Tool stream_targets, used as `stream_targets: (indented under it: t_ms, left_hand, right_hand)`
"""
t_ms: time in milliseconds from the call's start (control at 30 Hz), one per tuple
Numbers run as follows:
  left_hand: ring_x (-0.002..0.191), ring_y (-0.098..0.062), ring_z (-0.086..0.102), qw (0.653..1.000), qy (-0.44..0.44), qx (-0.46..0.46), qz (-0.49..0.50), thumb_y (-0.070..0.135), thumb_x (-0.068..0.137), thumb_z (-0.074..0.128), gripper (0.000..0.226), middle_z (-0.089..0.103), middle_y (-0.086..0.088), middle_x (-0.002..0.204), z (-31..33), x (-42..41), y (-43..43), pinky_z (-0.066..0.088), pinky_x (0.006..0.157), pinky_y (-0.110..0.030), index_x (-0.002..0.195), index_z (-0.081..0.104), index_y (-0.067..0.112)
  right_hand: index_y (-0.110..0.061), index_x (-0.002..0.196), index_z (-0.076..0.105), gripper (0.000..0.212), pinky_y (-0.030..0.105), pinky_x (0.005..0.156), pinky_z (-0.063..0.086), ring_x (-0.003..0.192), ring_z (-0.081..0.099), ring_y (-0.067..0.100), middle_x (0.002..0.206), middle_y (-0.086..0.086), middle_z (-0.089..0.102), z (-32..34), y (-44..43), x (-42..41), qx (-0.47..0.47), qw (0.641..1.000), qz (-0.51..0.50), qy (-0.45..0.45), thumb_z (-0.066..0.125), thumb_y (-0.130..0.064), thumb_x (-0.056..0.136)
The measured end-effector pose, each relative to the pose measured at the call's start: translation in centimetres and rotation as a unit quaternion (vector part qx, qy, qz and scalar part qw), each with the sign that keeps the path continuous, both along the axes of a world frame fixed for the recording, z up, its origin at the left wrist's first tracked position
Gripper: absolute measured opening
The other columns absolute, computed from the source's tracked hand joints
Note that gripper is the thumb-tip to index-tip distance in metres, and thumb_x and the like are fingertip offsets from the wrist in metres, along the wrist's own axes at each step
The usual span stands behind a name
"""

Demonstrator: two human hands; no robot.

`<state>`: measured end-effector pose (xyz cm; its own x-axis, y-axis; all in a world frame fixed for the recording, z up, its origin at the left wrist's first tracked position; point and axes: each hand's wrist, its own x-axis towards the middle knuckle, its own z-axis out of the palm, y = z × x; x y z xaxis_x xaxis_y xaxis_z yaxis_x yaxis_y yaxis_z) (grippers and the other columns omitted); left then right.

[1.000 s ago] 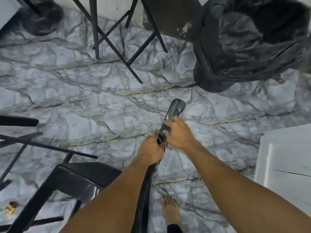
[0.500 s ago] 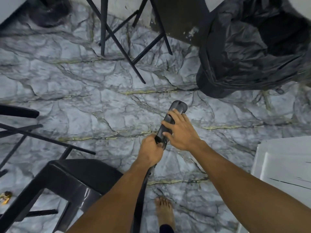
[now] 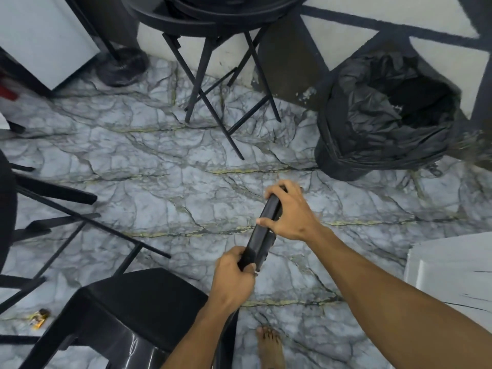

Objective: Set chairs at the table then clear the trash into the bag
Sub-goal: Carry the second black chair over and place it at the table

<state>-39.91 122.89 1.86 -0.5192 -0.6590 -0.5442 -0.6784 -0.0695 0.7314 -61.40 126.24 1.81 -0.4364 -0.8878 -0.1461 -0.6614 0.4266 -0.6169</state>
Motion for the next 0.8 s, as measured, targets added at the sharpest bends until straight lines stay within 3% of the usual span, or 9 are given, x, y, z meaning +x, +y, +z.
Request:
stream_targets:
  t_ms: [100, 267, 433, 533, 667, 800]
  left_hand:
    - [0.083, -0.008, 0.068, 0.999, -0.013, -0.023, -0.019, 0.009, 0.085, 0.067, 0.022, 0.071, 0.009, 0.09, 1.1, 0.4, 0.7, 0.056, 0.068, -0.018, 0.1, 0.065, 0.024]
    - [0.07, -0.023, 0.069, 0.98, -0.094, -0.097, -0.149, 0.034, 0.069, 0.065, 0.031, 0.072, 0.002, 0.077, 1.1, -2.7, 0.1, 0.06, 0.063, -0.041, 0.097, 0.067, 0.02]
    - [0.062, -0.021, 0.068, 0.978, -0.096, -0.084, -0.162, 0.033, 0.06, 0.063, 0.026, 0.07, 0.0, 0.067, 2.2, -2.1, 0.5, 0.059, 0.057, -0.039, 0.078, 0.071, 0.016]
    - [0.058, -0.02, 0.066, 0.98, -0.081, -0.088, -0.157, 0.026, 0.059, 0.064, 0.021, 0.069, -0.001, 0.064, 4.8, -1.6, -0.5, 0.057, 0.052, -0.036, 0.076, 0.072, 0.015]
    - [0.054, -0.019, 0.066, 0.981, -0.041, -0.126, -0.138, 0.018, 0.06, 0.068, 0.007, 0.069, -0.002, 0.06, 9.8, -1.3, -2.4, 0.056, 0.05, -0.041, 0.067, 0.067, 0.015]
    - [0.066, -0.02, 0.073, 0.987, 0.009, -0.129, -0.1, 0.022, 0.061, 0.071, 0.018, 0.074, 0.0, 0.07, 14.6, 1.0, -2.5, 0.061, 0.059, -0.047, 0.079, 0.072, 0.019]
  right_hand:
    - [-0.025, 0.111, 0.055, 0.063, 0.04, 0.1, 0.042, 0.117, 0.037, 0.022, 0.12, -0.001, 0.039, -0.3, 1.2, 0.7, -0.059, 0.998, 0.004, -0.004, 0.083, -0.056, 0.064]
    - [-0.021, 0.104, 0.056, 0.06, 0.04, 0.093, 0.046, 0.107, 0.043, 0.024, 0.113, -0.001, 0.043, -1.3, 3.5, 1.7, -0.071, 0.997, 0.035, -0.006, 0.082, -0.057, 0.063]
    - [-0.024, 0.118, 0.055, 0.072, 0.029, 0.093, 0.044, 0.112, 0.047, 0.016, 0.119, -0.005, 0.05, -0.4, 5.2, 2.2, -0.074, 0.996, 0.026, -0.029, 0.084, -0.061, 0.063]
    - [-0.029, 0.124, 0.05, 0.081, 0.027, 0.093, 0.04, 0.113, 0.044, 0.012, 0.12, -0.008, 0.049, 2.4, 4.0, 2.1, -0.058, 0.998, 0.006, -0.039, 0.084, -0.065, 0.06]
    - [-0.021, 0.118, 0.054, 0.078, 0.03, 0.096, 0.042, 0.11, 0.046, 0.017, 0.114, -0.004, 0.052, 8.1, 1.6, 2.7, -0.146, 0.989, 0.007, -0.005, 0.088, -0.058, 0.058]
    - [-0.015, 0.116, 0.055, 0.08, 0.025, 0.097, 0.038, 0.109, 0.047, 0.021, 0.113, 0.0, 0.051, 15.2, 0.9, 4.2, -0.22, 0.974, 0.034, 0.05, 0.09, -0.055, 0.057]
